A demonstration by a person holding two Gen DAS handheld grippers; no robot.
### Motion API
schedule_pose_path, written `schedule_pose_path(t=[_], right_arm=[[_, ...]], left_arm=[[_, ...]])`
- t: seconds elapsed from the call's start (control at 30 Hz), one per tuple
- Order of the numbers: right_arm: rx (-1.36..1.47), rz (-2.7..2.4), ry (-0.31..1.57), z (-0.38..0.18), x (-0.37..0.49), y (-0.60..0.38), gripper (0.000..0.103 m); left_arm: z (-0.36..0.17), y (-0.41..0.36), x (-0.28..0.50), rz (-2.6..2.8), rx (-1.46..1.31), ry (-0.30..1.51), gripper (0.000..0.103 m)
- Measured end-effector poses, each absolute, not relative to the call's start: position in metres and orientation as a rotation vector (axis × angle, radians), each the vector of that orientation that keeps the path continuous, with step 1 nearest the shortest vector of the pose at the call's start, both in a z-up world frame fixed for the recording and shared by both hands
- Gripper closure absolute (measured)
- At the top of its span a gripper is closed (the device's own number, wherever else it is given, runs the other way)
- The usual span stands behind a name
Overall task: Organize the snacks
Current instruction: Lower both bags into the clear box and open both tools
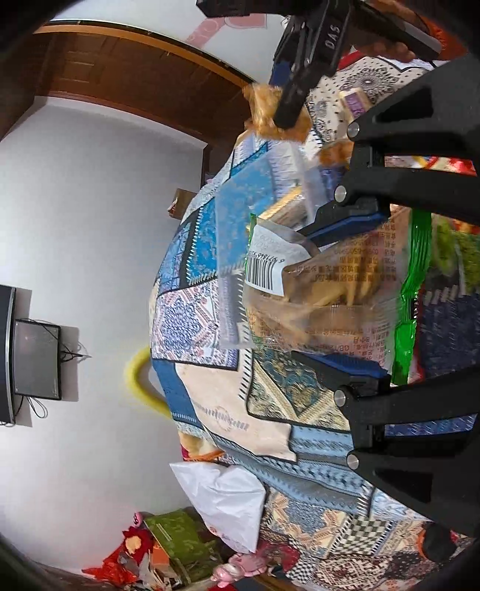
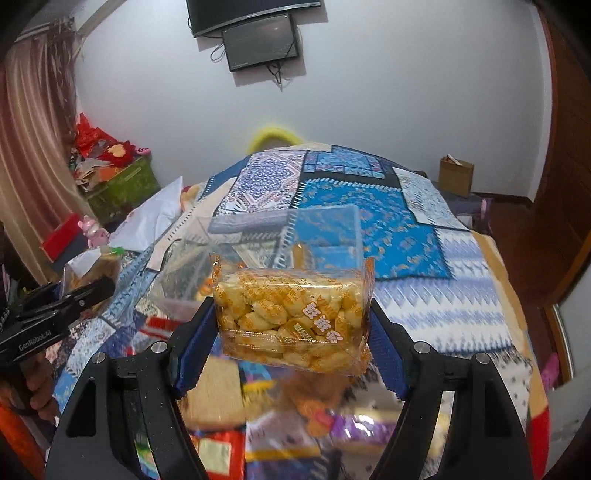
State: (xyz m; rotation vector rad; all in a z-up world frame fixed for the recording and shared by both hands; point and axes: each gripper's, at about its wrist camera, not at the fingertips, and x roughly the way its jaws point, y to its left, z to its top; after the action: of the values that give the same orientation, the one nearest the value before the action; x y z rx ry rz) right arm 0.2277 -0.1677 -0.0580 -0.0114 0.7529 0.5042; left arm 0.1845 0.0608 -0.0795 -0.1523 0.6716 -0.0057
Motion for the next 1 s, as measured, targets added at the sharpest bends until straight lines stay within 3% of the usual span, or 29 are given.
schedule_pose_path(t=[0.57, 1.0], right_arm=[[-0.069, 0.564, 0.855, -0.091, 0.287, -0.124, 0.029], [-0.135, 0.575, 0.954, -0.118, 0.299, -0.111, 0.028]], left_arm=[[-0.122, 0.052, 0.280, -0.028, -0.169, 0.771, 0.049], [-0.154, 0.051, 0.307, -0.040, -0.202, 0.880, 0.049]])
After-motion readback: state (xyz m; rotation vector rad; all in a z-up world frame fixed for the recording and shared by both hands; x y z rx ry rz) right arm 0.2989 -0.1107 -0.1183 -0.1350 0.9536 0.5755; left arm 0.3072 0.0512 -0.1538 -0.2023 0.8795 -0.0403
